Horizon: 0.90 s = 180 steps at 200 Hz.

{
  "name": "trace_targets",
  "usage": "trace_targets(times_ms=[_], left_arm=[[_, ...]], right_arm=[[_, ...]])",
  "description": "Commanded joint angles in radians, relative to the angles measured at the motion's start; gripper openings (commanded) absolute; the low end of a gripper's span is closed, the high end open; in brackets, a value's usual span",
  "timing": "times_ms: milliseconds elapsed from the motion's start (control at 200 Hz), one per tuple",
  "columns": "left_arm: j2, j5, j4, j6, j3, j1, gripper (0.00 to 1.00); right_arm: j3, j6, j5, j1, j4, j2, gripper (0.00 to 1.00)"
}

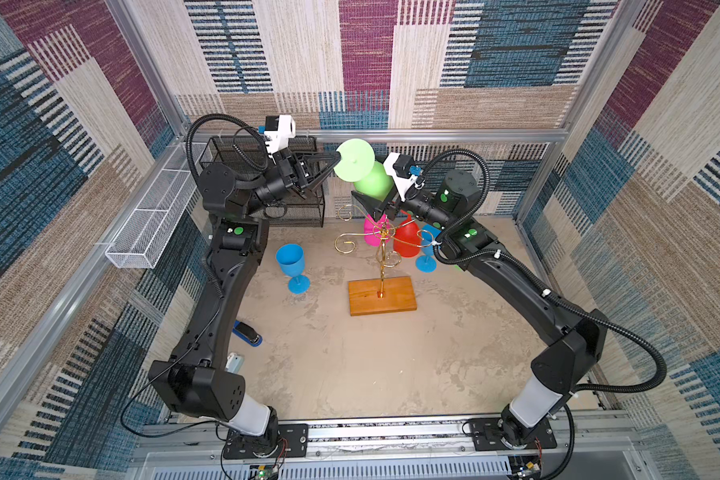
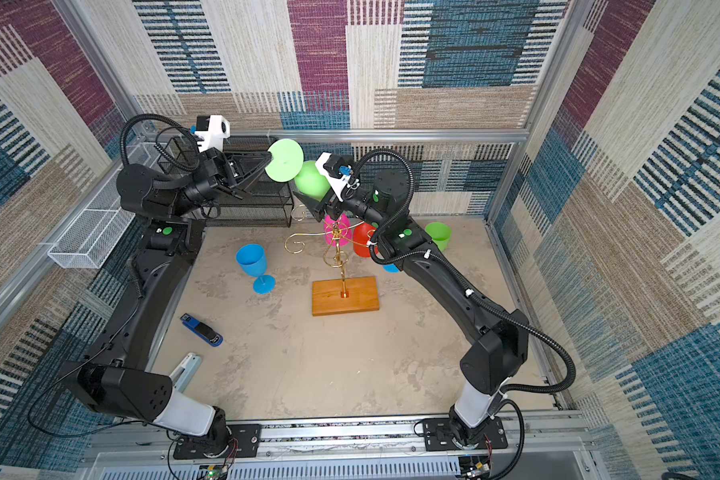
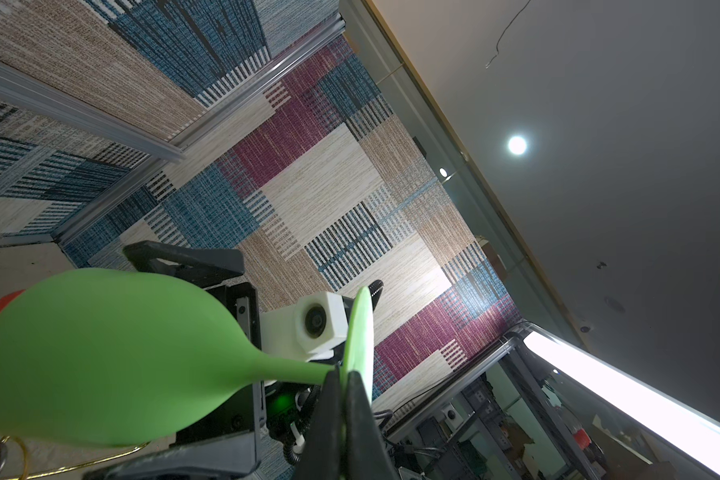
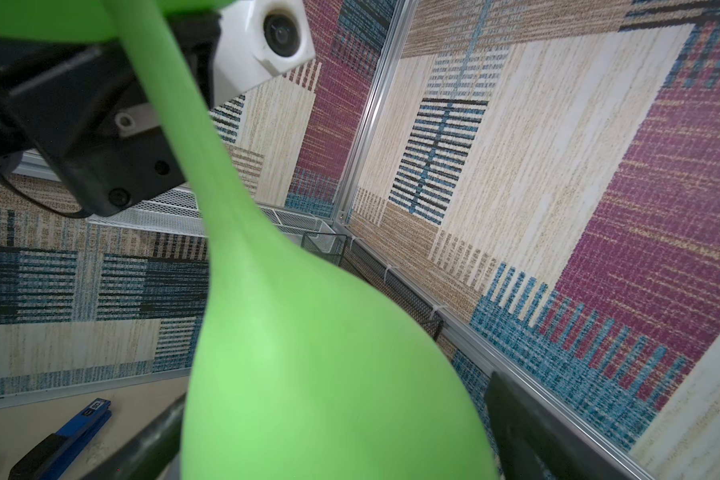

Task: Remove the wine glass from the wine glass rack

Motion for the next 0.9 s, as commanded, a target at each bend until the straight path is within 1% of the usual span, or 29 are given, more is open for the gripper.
trace_targets(times_ms=[0,55,125,190,321,606,676,726,746,836,896], left_arm=[[-0.005,0.017,0.043,-0.005,-0.001,0.001,0.0],[-0.004,0.017,0.04,-0.001,-0.001,0.001,0.0],[-0.004,0.015,0.031,0.007,-0.002,0.001,0.0],[-0.005,0.013,0.032,0.008,-0.002,0.001,0.0],[-0.003,0.013,0.034,0.007,0.0,0.001,0.0],[0.001,0.004,0.015,0.025,0.003,0.002,0.0],[0.004,0.002,0.017,0.028,0.005,0.004,0.13],[0.005,-0.001,0.018,0.032,0.006,0.005,0.26],[0.005,-0.001,0.019,0.029,0.006,0.007,0.29],[0.001,-0.009,0.045,0.026,-0.002,0.016,0.42],[-0.007,-0.02,0.058,0.032,-0.013,0.021,0.46]], right_arm=[[0.007,0.009,0.019,0.005,-0.008,-0.004,0.94],[0.003,0.008,0.018,0.006,-0.013,-0.008,0.89],[-0.005,0.008,0.02,0.008,-0.017,-0.016,0.86],[-0.012,0.011,0.02,0.009,-0.014,-0.022,0.81],[-0.018,0.016,0.023,0.012,-0.016,-0.031,0.75],[-0.016,0.049,0.006,0.012,-0.031,-0.044,0.71],[-0.01,0.061,0.003,0.013,-0.044,-0.045,0.69],[-0.009,0.072,0.004,0.013,-0.049,-0.048,0.68],[-0.009,0.077,0.007,0.013,-0.052,-0.05,0.67],[-0.003,0.095,0.019,0.013,-0.073,-0.057,0.65],[-0.003,0.102,0.02,0.014,-0.085,-0.064,0.64]])
